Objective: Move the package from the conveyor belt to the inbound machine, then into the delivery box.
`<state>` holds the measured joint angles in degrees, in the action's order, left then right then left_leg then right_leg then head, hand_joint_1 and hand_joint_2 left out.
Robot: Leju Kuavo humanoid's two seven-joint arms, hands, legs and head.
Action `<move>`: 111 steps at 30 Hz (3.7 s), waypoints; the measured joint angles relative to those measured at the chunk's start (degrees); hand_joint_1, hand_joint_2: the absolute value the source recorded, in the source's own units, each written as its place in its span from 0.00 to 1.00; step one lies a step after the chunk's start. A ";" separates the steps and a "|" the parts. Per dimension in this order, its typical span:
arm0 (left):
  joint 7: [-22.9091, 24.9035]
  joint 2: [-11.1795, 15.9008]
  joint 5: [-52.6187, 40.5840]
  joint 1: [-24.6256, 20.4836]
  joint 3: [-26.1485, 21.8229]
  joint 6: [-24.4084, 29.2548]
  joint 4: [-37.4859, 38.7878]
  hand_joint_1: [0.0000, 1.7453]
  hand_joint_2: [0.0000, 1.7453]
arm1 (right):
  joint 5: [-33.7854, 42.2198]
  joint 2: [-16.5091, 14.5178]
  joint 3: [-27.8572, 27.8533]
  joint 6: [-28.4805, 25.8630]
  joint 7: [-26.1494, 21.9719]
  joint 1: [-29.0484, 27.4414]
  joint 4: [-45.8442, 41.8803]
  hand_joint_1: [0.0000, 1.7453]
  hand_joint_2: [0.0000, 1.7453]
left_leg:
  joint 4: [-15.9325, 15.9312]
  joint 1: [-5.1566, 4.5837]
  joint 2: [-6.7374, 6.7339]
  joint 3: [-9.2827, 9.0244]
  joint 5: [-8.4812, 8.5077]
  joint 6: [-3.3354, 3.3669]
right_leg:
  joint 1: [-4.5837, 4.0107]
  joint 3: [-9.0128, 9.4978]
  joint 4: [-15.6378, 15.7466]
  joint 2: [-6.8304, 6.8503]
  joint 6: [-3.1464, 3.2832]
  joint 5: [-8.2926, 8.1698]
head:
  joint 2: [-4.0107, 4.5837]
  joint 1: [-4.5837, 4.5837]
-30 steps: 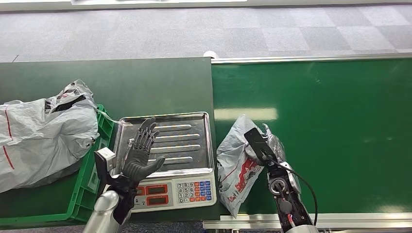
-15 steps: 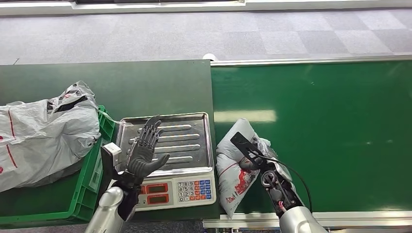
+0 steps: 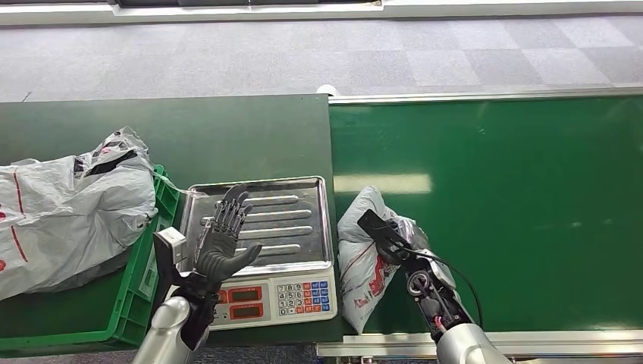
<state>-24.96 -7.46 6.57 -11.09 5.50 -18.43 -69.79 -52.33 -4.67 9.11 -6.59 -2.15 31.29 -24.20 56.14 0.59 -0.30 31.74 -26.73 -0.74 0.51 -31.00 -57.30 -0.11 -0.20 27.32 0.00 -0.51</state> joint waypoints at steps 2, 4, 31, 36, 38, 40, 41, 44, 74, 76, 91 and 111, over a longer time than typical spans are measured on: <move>0.04 0.09 0.08 0.49 -0.16 0.09 -0.62 0.00 1.00 | 0.33 -0.11 -0.06 -2.09 -1.88 -0.26 -0.25 1.00 1.00 | 0.00 0.00 0.01 0.12 0.00 0.00 | 0.00 -0.11 -0.01 0.01 0.00 0.00 | 0.00 -0.01; 0.05 0.11 0.14 0.92 -0.37 0.14 -1.18 0.00 1.00 | 0.31 -0.27 -0.07 -4.79 -3.49 -0.75 -0.74 1.00 1.00 | 0.00 0.00 0.03 0.25 0.01 0.00 | 0.00 -0.22 -0.01 0.03 0.00 0.00 | 0.00 -0.01; -4.87 -0.62 1.28 0.87 -1.04 4.03 -2.99 0.00 1.00 | 17.90 -1.48 -9.39 -31.20 -28.70 -14.43 -33.14 1.00 1.00 | 0.05 -0.01 0.32 1.31 0.12 0.10 | 0.00 -1.20 -0.03 0.31 -0.01 0.00 | 0.00 -0.02; -9.18 -0.87 0.28 0.44 -1.01 8.25 -3.01 0.00 1.00 | 13.88 -1.44 -6.92 -31.20 -29.79 -15.45 -41.88 1.00 1.00 | 0.03 -0.01 0.23 1.31 0.11 0.10 | 0.00 -1.20 -0.04 0.23 -0.01 0.00 | 0.00 0.00; -10.79 -0.90 0.03 0.33 -1.02 9.98 -3.17 0.00 1.00 | 9.82 -1.41 -4.35 -31.21 -29.40 -14.65 -42.75 1.00 1.00 | 0.03 -0.01 0.22 1.31 0.12 0.10 | 0.00 -1.20 -0.04 0.22 -0.01 0.00 | 0.00 0.00; -11.60 -0.91 -0.02 0.28 -1.02 11.11 -3.43 0.00 1.00 | 7.25 -1.37 -1.39 -31.43 -28.89 -13.51 -42.81 1.00 1.00 | 0.03 -0.01 0.24 1.30 0.13 0.09 | 0.00 -1.19 -0.04 0.23 -0.01 0.00 | 0.00 -0.01; -11.73 -0.91 0.01 0.27 -1.02 11.45 -3.52 0.00 1.00 | 6.55 -1.34 0.03 -31.51 -28.72 -12.86 -42.72 1.00 1.00 | 0.03 -0.01 0.24 1.30 0.14 0.09 | 0.00 -1.18 -0.05 0.24 -0.01 0.00 | 0.00 -0.01; -11.59 -0.83 0.58 0.12 -1.03 12.40 -3.60 0.00 1.00 | 5.12 -1.14 4.65 -31.66 -28.03 -9.73 -41.07 1.00 1.00 | 0.03 -0.01 0.21 1.29 0.14 0.08 | 0.00 -1.17 -0.06 0.20 -0.01 -0.02 | 0.00 0.00; -14.82 -0.10 3.57 1.28 -2.72 25.44 -8.33 0.00 1.00 | 5.92 -1.23 28.60 -28.45 -26.75 3.71 -21.41 1.00 1.00 | 0.03 -0.01 0.25 1.32 0.14 0.08 | -0.01 -1.19 -0.06 0.21 -0.01 -0.01 | 0.00 0.01; -14.82 -0.13 3.57 1.34 -3.05 25.76 -8.90 0.00 1.00 | 6.75 -1.40 30.16 -25.33 -26.56 4.62 -19.67 1.00 1.00 | 0.04 -0.01 0.24 1.32 0.14 0.08 | -0.01 -1.19 -0.06 0.21 -0.01 -0.01 | 0.00 0.01; -14.81 -0.36 4.25 3.23 -3.88 25.41 -10.18 0.00 1.00 | 25.28 -2.45 34.08 2.88 -22.65 6.40 -12.18 1.00 1.00 | 0.04 0.00 0.23 1.28 0.14 0.08 | -0.01 -1.20 -0.06 0.20 -0.01 -0.01 | 0.00 0.01; -14.38 -0.48 4.65 3.18 -3.75 25.40 -10.08 0.00 1.00 | 38.74 -3.44 29.86 16.75 -23.11 8.04 -7.34 0.00 0.25 | 0.04 0.00 0.21 1.23 0.14 0.08 | -0.01 -1.18 -0.06 0.18 -0.01 -0.01 | 0.00 0.01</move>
<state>-39.33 -7.93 11.22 -7.91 1.75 6.97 -79.87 -13.59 -8.11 38.98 10.16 -25.25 39.33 -31.54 56.19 0.58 -0.10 32.98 -26.59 -0.66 0.50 -32.18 -57.36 0.07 -0.21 27.31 0.00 -0.50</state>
